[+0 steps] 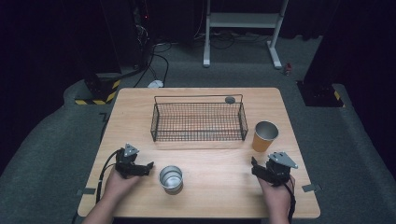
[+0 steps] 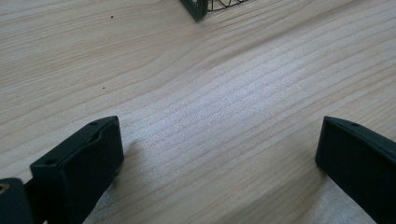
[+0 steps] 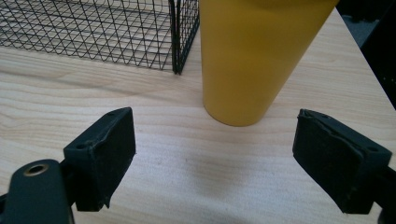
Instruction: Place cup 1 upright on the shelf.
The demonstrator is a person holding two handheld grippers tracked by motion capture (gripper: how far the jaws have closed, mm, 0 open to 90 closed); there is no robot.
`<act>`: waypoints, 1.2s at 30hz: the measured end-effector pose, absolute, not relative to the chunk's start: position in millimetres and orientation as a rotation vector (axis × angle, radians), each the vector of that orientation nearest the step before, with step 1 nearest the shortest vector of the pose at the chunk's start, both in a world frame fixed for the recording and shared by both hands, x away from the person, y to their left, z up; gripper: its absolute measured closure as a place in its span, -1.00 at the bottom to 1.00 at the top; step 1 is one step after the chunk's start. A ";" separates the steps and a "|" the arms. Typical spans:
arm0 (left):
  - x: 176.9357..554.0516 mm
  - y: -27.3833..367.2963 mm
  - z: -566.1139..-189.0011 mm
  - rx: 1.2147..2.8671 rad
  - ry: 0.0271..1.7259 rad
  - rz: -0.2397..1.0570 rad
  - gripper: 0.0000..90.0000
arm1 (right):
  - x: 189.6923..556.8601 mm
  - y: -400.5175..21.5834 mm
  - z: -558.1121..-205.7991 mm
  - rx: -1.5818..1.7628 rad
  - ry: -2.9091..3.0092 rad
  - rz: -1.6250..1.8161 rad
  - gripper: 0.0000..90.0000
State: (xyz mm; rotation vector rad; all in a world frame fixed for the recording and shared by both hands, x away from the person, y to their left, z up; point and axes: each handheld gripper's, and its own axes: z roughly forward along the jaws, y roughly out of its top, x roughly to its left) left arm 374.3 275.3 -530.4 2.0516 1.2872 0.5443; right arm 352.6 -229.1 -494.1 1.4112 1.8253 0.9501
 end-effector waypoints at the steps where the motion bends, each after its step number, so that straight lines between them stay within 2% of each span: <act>1: 374.3 275.2 -530.4 2.052 1.287 0.543 -0.97 | 353.7 -229.1 -494.0 1.407 1.825 0.945 -0.71; 36: 377.2 273.4 -530.1 2.068 1.264 0.531 -0.98 | 396.0 -242.2 -482.0 1.534 1.804 0.893 -0.69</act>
